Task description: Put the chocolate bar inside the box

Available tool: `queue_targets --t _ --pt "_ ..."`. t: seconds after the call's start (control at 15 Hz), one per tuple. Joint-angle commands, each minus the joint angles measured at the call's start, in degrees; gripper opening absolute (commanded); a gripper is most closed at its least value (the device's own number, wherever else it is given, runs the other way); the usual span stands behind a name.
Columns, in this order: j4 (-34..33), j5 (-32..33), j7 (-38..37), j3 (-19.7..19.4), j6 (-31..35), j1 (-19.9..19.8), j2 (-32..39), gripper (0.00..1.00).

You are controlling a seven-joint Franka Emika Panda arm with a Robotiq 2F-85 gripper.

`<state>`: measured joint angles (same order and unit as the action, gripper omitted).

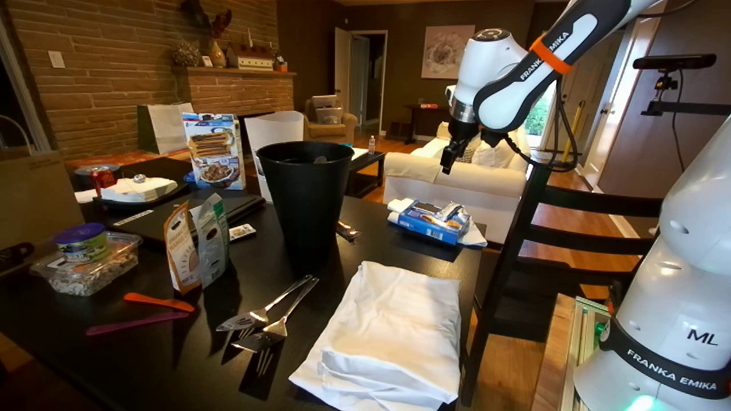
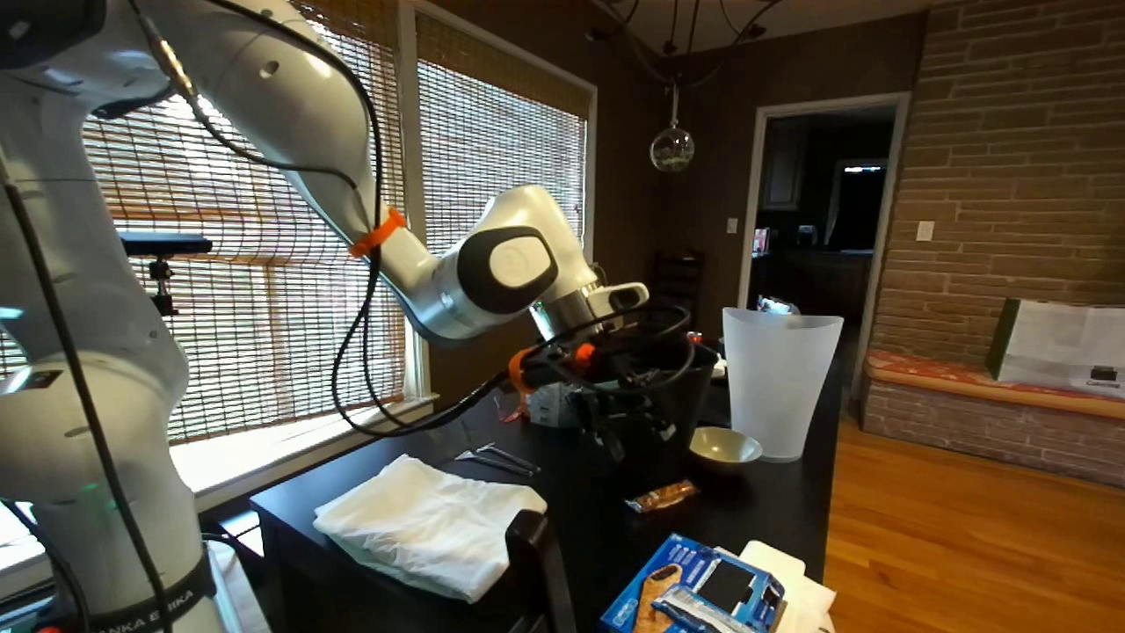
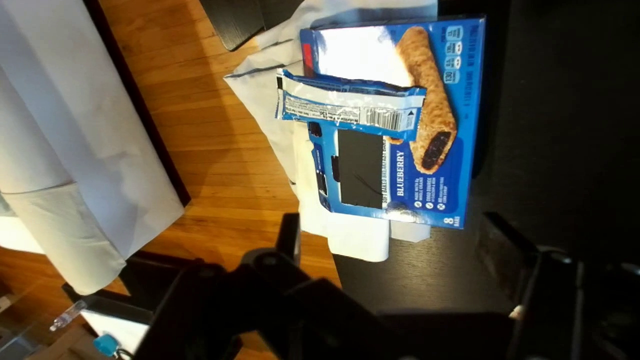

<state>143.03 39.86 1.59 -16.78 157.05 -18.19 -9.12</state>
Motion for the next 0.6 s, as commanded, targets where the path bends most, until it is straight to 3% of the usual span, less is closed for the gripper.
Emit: queue_targets --t 0.0,0.4,0.53 --pt "-1.62 -0.19 -0.25 0.63 -1.98 -0.98 0.08 1.0" --pt "-1.01 -0.45 0.35 0.47 -0.99 -0.88 0.03 1.0" --pt "-4.28 -2.76 -0.79 -0.02 -1.46 -0.94 3.83 1.0"
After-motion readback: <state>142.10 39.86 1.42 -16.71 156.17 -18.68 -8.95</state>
